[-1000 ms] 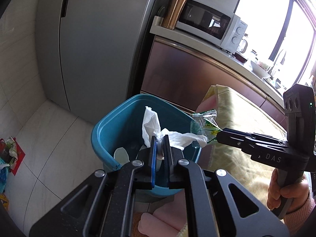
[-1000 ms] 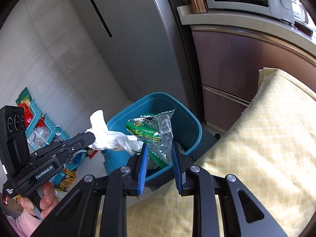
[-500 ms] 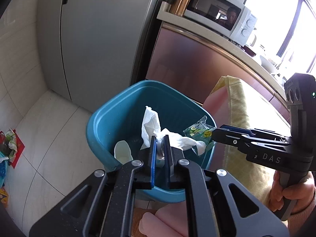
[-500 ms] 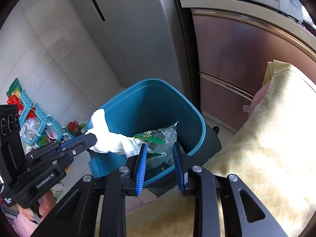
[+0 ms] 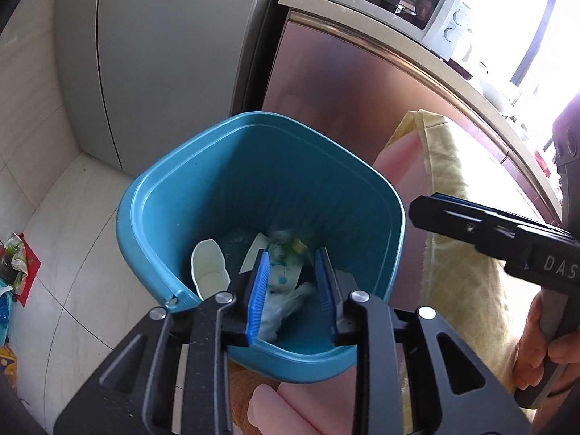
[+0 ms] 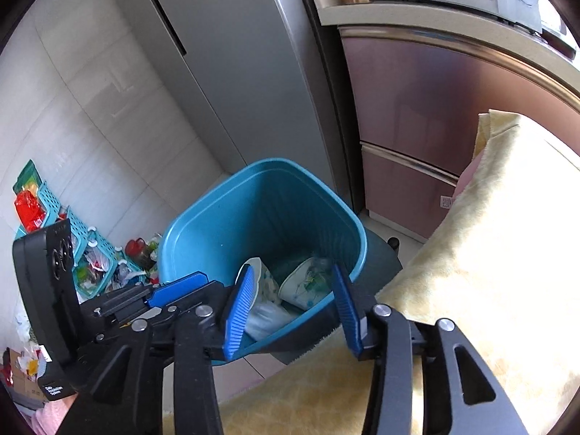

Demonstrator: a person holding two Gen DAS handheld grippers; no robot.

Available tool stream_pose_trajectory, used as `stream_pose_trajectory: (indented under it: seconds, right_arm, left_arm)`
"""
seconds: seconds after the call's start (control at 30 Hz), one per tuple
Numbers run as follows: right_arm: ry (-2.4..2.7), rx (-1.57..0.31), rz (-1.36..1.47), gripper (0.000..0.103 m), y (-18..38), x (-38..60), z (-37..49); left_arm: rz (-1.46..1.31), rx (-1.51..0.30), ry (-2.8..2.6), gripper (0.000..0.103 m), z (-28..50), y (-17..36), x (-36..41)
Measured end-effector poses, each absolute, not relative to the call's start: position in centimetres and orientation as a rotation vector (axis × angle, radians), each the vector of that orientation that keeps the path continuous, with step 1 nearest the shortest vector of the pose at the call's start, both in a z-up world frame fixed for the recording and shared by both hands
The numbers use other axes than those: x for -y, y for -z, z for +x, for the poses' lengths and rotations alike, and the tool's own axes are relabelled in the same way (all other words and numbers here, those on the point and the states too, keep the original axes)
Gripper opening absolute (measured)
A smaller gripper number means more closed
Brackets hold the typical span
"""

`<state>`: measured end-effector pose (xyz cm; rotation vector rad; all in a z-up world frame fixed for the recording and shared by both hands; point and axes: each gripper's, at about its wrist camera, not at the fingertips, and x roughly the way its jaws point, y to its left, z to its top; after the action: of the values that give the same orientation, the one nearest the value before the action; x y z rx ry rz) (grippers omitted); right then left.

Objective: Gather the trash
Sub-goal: 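Carry the tissue and wrapper to the teal bin and open both tools, then move both open tools back to the table toward the crumpled tissue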

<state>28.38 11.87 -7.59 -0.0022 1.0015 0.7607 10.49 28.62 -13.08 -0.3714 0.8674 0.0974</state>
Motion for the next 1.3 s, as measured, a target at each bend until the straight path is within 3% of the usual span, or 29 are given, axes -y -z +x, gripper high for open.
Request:
stream_pose_trajectory:
  seconds: [0.07,0.33,0.53,1.07,1.3]
  right_arm:
    - [-0.765,-0.998,0.012,0.042,7.4,-11.3,28.3]
    - [-0.797,-0.894,0.05,0.044,4.4,-7.7,25.4]
    - [-0.783,-0.781,0.057,0.049,1.8,-2.7,21.7]
    - [-0.341,-0.637,0.144,0.05,0.4,14.7,14.2]
    - [-0.1,-0.63,0.156,0.058,1.9,21.1,13.9]
  left_arm:
    - [-0.367,-0.854,-0.094,0.026,10.1,12.7,-28.4]
    - [-0.291,-0.731,-0.044,0.045,7.4,8.7,-26.3]
    - [-0.211,-0.652,0.066,0.054,5.2,5.7,-22.2]
    - [-0.047,-0.703,0.473,0.061,6.3,5.3,-5.3]
    - [-0.001,-0.761,0.539,0.064,7.6,6.5,0.0]
